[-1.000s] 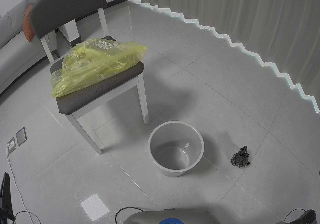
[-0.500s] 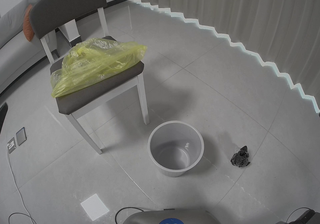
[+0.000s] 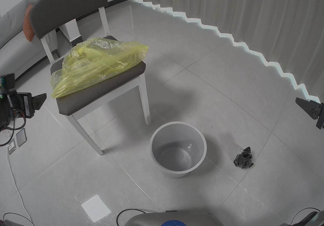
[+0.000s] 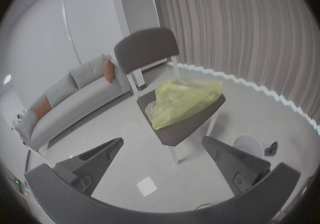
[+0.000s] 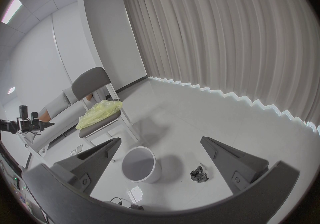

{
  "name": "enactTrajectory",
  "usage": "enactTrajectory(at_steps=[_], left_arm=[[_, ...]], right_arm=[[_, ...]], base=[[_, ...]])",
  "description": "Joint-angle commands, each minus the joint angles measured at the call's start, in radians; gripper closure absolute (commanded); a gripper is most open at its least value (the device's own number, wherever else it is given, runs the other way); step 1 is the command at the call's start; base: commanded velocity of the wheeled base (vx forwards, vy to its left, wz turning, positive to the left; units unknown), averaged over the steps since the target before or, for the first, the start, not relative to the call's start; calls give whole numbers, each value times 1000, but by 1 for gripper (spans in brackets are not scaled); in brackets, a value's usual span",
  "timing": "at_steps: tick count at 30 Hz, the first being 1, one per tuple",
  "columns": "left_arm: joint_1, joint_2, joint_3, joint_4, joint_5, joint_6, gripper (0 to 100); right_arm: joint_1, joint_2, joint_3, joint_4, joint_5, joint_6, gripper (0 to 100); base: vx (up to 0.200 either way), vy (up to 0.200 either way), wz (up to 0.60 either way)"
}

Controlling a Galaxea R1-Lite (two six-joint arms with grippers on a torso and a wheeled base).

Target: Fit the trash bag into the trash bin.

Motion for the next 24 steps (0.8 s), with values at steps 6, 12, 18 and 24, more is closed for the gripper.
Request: enactTrajectory(at_steps=[6,12,18,24], left_arm=[[28,343,-88,-49,78,154,0],[48,406,-134,-84,100,185,0],[95,455,-198,-113,100,205,0],[114,504,-213,-162,90,202,0]], right_arm=[[-15,69,16,-11,3,-6,0],[-13,78,22,-14,3,-8,0],[-15,78,22,-14,3,-6,0],[-15,78,24,-16,3,-8,0]], base=[[0,0,0],[0,0,0],[0,0,0],[0,0,0]])
